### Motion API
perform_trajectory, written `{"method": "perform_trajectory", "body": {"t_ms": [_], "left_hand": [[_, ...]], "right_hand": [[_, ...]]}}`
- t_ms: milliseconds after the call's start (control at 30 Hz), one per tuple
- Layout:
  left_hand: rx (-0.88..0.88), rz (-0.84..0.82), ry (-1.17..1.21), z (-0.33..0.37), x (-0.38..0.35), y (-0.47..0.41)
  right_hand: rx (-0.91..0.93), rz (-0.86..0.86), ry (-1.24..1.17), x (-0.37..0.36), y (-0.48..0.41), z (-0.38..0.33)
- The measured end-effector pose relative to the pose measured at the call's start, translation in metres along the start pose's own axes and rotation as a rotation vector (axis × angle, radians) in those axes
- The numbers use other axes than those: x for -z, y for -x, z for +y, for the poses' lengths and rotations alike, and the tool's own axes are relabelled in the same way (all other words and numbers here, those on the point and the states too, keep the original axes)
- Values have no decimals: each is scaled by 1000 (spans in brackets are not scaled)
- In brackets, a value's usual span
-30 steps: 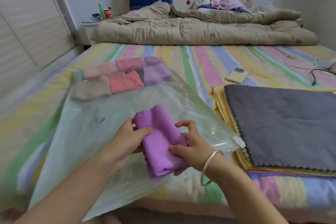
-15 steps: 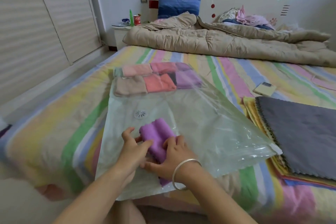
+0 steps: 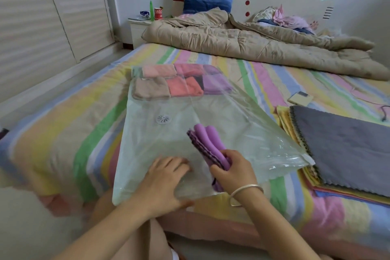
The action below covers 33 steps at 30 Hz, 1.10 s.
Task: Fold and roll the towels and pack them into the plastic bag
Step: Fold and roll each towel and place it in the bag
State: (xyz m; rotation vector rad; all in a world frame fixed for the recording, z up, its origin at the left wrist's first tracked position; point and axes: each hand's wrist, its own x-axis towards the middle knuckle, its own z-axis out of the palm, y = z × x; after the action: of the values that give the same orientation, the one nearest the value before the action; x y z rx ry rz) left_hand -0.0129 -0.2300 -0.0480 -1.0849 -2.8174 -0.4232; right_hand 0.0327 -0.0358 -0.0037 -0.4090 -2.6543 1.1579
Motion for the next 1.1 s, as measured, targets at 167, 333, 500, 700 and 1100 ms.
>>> {"method": "perform_trajectory", "body": {"t_ms": [167,333,500,700,1100], "left_hand": [[-27,93,-1,2,-4,0],[94,86,256,-3,14,3],[301,214,587,-5,42,-5],[238,330,703,19,92,-19],[245,285,881,-53,143,-74]], "right_hand": [[30,1,-251,35,21,12],[430,-34,-323,58,42,19],[505,-188,59,60,49,32],[334,-40,355,41,28,13],[172,-41,269,-88,-151,-98]]}}
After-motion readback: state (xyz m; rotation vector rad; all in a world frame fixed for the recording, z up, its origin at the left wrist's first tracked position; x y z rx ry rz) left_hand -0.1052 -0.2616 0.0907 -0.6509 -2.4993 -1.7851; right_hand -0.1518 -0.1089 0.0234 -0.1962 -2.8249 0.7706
